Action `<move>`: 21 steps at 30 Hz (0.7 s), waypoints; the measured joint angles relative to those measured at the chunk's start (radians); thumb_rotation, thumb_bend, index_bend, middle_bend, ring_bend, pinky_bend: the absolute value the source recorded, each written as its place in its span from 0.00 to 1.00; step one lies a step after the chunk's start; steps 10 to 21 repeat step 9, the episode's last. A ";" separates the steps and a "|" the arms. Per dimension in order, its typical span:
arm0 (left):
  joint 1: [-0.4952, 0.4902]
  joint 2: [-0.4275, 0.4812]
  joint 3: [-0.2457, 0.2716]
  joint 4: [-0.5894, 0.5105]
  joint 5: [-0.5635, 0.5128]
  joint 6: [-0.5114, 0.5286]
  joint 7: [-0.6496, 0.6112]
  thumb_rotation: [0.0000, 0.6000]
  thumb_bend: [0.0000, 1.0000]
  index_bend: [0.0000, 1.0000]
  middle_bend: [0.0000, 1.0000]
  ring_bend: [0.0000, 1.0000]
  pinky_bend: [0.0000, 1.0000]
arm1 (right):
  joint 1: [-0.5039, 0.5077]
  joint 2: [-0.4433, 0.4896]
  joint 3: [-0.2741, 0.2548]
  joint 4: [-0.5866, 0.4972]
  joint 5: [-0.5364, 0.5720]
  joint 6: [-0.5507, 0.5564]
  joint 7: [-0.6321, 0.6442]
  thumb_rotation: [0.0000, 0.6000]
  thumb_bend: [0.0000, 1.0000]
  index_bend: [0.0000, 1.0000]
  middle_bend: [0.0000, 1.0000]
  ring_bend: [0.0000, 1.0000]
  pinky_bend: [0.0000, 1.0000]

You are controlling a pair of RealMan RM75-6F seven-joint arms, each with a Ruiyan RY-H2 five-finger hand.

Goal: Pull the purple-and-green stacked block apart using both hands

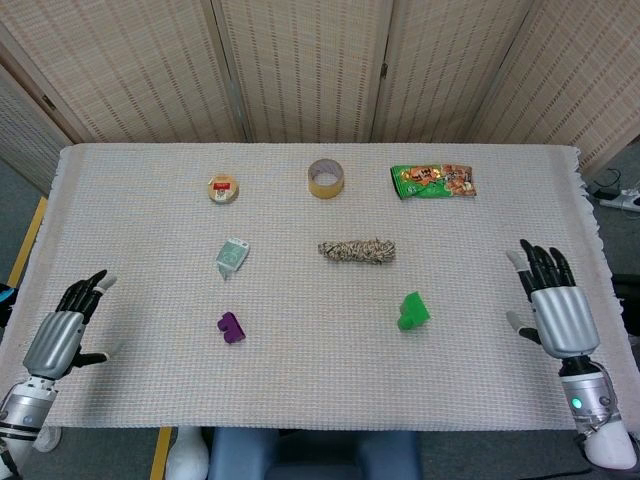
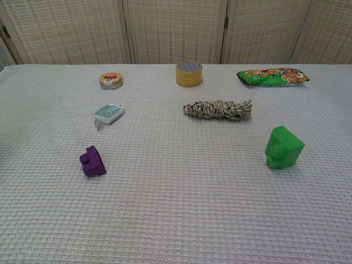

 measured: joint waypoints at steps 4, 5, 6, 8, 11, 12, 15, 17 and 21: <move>0.107 0.005 0.009 -0.039 -0.074 0.107 0.208 1.00 0.28 0.00 0.00 0.00 0.00 | -0.118 -0.092 0.003 0.046 0.030 0.155 -0.083 1.00 0.29 0.00 0.00 0.00 0.00; 0.137 0.008 0.010 -0.053 -0.094 0.135 0.251 1.00 0.28 0.00 0.00 0.00 0.00 | -0.131 -0.100 0.003 0.051 0.033 0.165 -0.087 1.00 0.30 0.00 0.00 0.00 0.00; 0.151 0.010 0.010 -0.065 -0.107 0.148 0.278 1.00 0.27 0.00 0.00 0.00 0.00 | -0.137 -0.103 0.004 0.052 0.035 0.167 -0.087 1.00 0.29 0.00 0.00 0.00 0.00; 0.165 0.013 0.009 -0.091 -0.117 0.160 0.312 1.00 0.27 0.00 0.00 0.00 0.00 | -0.140 -0.101 0.003 0.052 0.036 0.154 -0.088 1.00 0.29 0.00 0.00 0.00 0.00; 0.169 0.014 0.009 -0.094 -0.114 0.163 0.317 1.00 0.27 0.00 0.00 0.00 0.00 | -0.139 -0.099 0.001 0.051 0.036 0.143 -0.088 1.00 0.29 0.00 0.00 0.00 0.00; 0.169 0.014 0.009 -0.094 -0.114 0.163 0.317 1.00 0.27 0.00 0.00 0.00 0.00 | -0.139 -0.099 0.001 0.051 0.036 0.143 -0.088 1.00 0.29 0.00 0.00 0.00 0.00; 0.169 0.014 0.009 -0.094 -0.114 0.163 0.317 1.00 0.27 0.00 0.00 0.00 0.00 | -0.139 -0.099 0.001 0.051 0.036 0.143 -0.088 1.00 0.29 0.00 0.00 0.00 0.00; 0.169 0.014 0.009 -0.094 -0.114 0.163 0.317 1.00 0.27 0.00 0.00 0.00 0.00 | -0.139 -0.099 0.001 0.051 0.036 0.143 -0.088 1.00 0.29 0.00 0.00 0.00 0.00; 0.169 0.014 0.009 -0.094 -0.114 0.163 0.317 1.00 0.27 0.00 0.00 0.00 0.00 | -0.139 -0.099 0.001 0.051 0.036 0.143 -0.088 1.00 0.29 0.00 0.00 0.00 0.00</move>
